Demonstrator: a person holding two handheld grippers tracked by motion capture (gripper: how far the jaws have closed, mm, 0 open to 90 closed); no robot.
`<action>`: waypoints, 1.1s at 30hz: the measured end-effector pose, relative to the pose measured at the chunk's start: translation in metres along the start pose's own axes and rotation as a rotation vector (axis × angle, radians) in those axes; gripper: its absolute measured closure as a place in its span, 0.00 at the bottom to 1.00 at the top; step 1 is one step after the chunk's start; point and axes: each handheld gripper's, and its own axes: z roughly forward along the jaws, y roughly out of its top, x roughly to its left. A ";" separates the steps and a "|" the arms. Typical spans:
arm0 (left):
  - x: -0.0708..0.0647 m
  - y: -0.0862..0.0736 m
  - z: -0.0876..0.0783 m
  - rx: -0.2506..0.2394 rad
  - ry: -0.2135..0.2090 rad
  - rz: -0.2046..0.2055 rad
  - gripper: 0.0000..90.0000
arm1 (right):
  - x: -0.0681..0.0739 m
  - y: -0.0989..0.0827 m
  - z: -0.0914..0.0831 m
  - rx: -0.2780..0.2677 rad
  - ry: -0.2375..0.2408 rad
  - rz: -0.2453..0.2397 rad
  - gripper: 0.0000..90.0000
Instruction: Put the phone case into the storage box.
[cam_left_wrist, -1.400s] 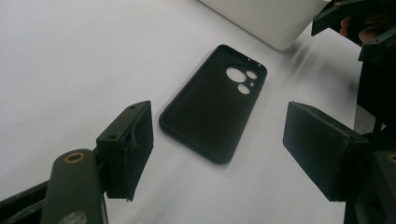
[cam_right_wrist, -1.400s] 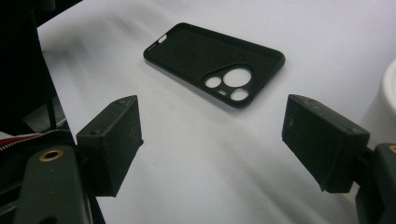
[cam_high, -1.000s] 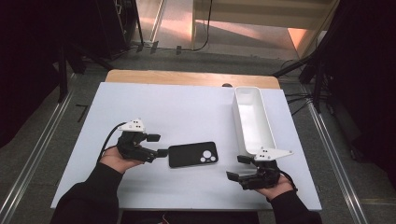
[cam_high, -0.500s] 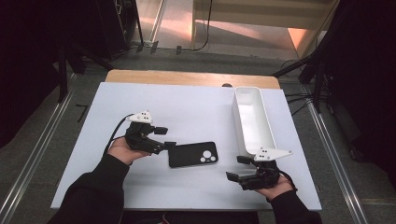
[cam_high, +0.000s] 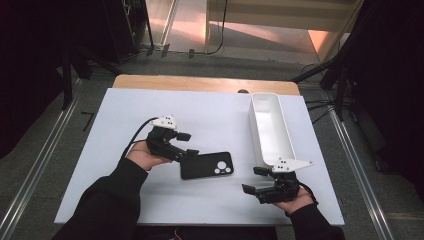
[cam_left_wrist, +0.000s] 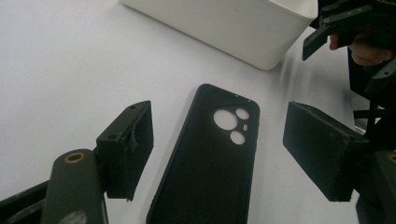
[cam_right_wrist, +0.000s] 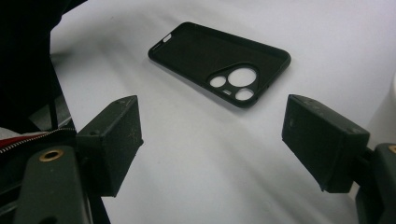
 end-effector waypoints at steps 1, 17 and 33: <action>0.000 0.001 0.002 -0.002 -0.004 0.006 0.27 | 0.000 0.000 0.000 0.000 0.001 -0.001 0.21; -0.008 0.016 0.028 0.023 -0.051 0.060 0.27 | 0.000 0.000 0.001 0.001 0.004 -0.003 0.21; -0.013 0.014 0.039 0.014 -0.106 0.148 0.00 | 0.000 0.000 0.001 0.003 0.006 -0.001 0.20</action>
